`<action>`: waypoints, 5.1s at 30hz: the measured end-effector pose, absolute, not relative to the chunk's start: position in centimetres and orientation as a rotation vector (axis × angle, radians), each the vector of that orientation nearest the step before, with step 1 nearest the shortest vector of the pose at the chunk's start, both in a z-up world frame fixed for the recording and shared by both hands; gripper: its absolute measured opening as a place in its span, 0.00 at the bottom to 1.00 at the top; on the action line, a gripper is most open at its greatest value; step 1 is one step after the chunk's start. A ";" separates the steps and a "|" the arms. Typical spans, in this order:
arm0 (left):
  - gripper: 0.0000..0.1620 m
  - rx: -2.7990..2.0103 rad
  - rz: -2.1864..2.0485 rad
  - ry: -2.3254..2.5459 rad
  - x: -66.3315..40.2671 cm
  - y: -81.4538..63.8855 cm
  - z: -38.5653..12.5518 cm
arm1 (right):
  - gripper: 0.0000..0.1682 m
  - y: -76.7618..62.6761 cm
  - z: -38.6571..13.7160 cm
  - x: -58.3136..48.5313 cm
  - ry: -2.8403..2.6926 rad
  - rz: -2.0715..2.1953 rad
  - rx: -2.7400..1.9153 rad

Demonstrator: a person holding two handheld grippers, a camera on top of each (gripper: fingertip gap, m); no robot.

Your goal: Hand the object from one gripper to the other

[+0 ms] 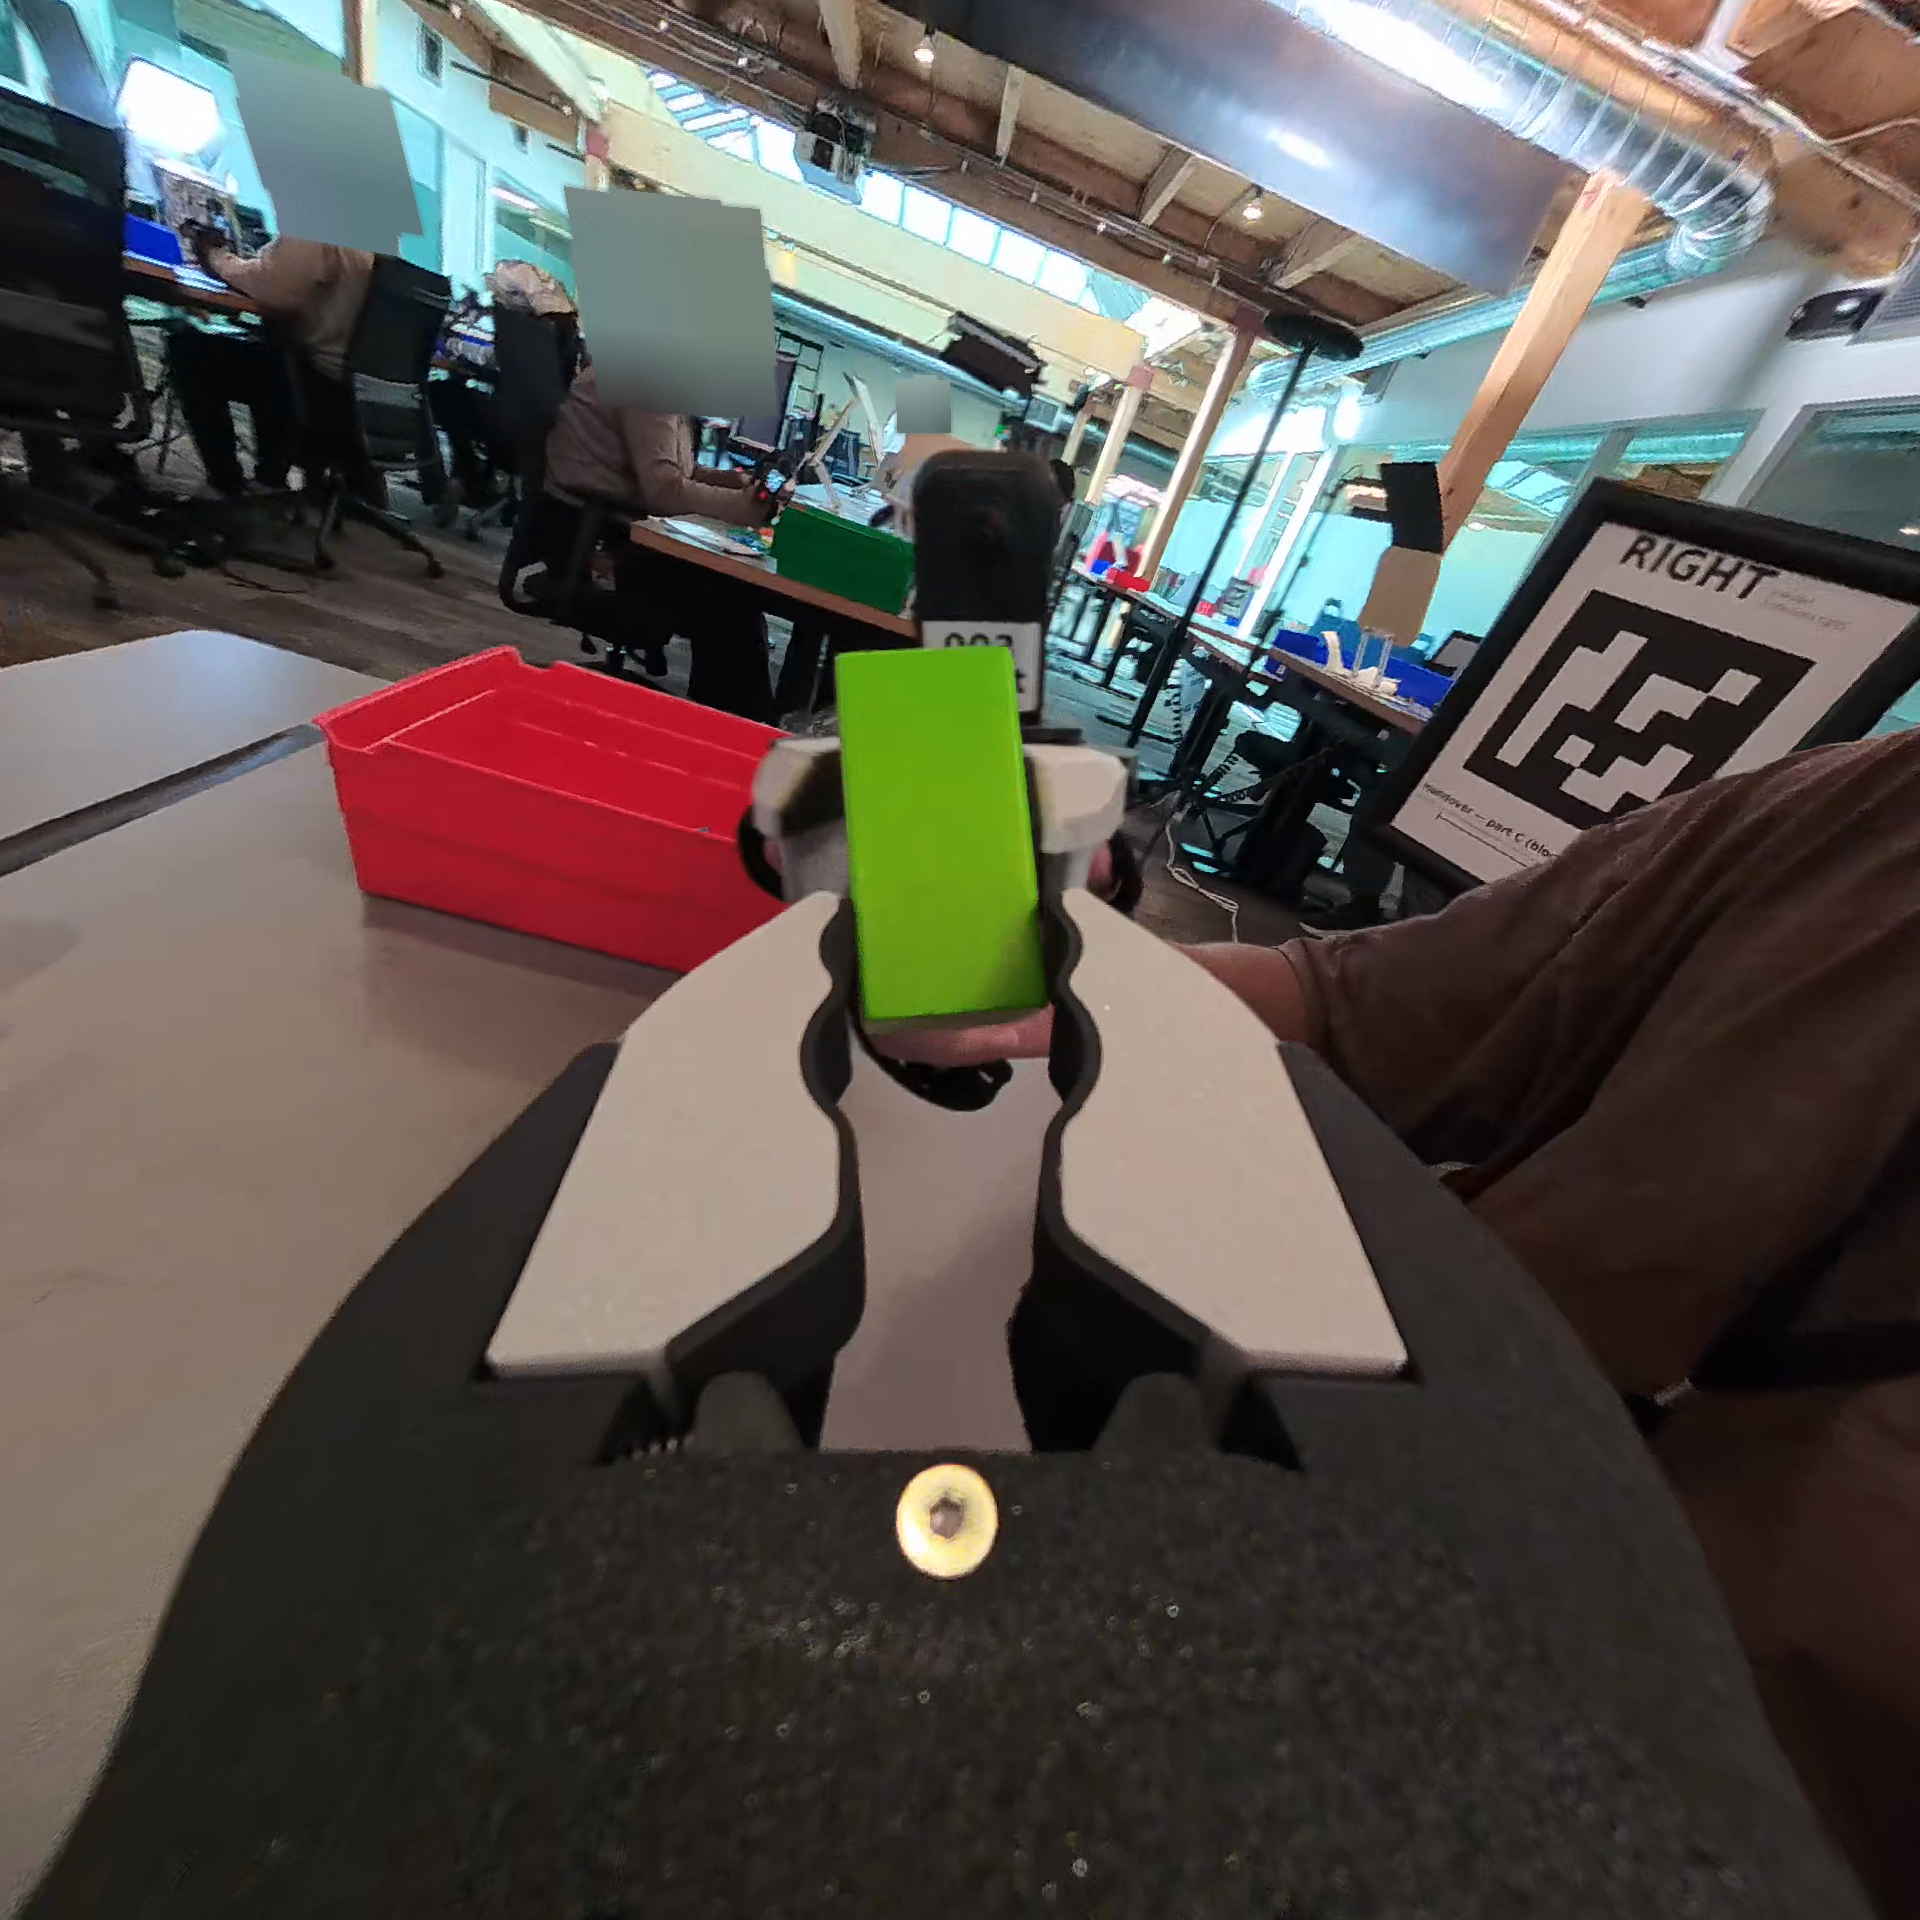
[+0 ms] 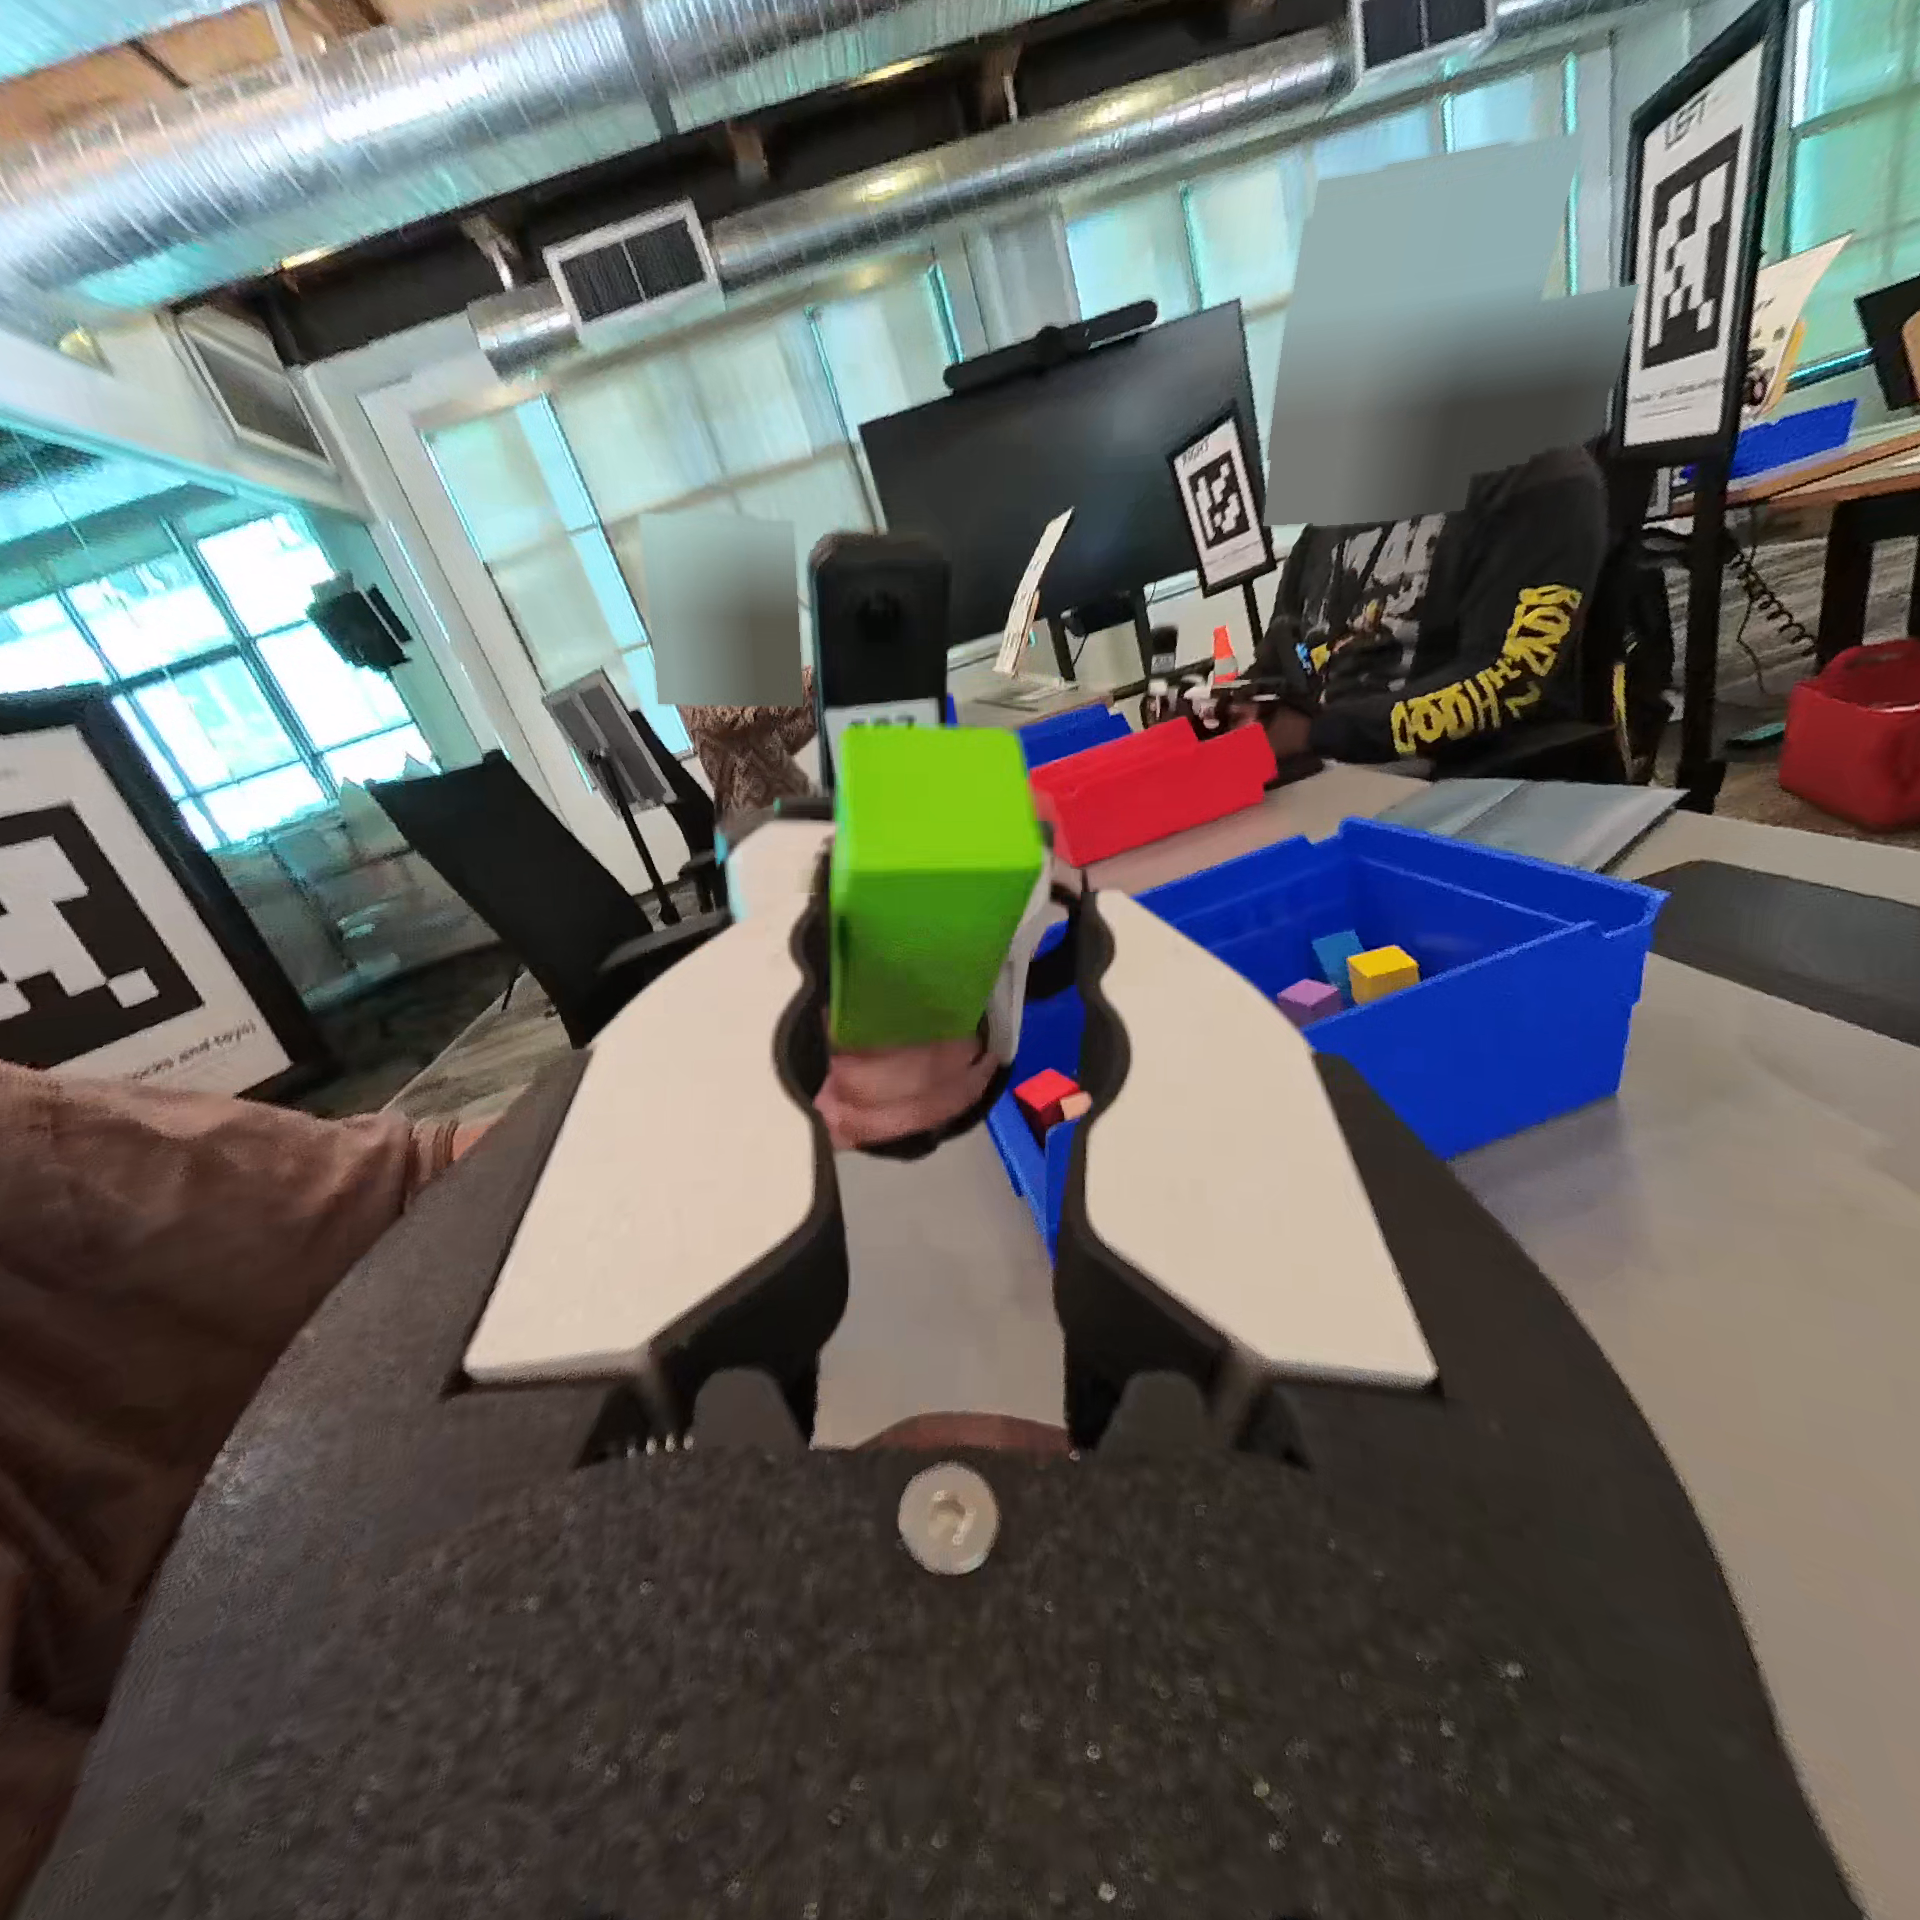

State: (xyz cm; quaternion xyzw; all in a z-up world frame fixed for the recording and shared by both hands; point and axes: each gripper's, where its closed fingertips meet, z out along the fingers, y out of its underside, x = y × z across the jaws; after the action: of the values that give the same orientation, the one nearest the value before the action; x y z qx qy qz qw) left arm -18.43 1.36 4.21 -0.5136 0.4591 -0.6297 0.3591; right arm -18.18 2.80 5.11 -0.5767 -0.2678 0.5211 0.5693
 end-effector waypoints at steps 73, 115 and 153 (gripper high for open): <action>0.39 -2.177 -0.718 0.753 -32.6 4.8 -8.2 | 0.26 -4.0 -9.4 -12.5 -0.632 0.862 -1.817; 0.16 -1.731 -2.439 0.419 -20.3 3.8 1.3 | 0.33 2.0 0.3 -18.2 -0.970 0.724 -1.309; 0.29 -1.914 -1.258 0.680 -25.4 -1.0 -9.9 | 0.17 0.6 -17.0 13.4 -0.612 0.370 -3.029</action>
State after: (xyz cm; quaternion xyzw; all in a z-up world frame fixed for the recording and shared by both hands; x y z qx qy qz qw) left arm -25.37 -1.03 -9.94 -0.7450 0.2647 -0.4898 0.3674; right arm 13.38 0.60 -17.03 -0.9731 -0.1966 0.1190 0.0145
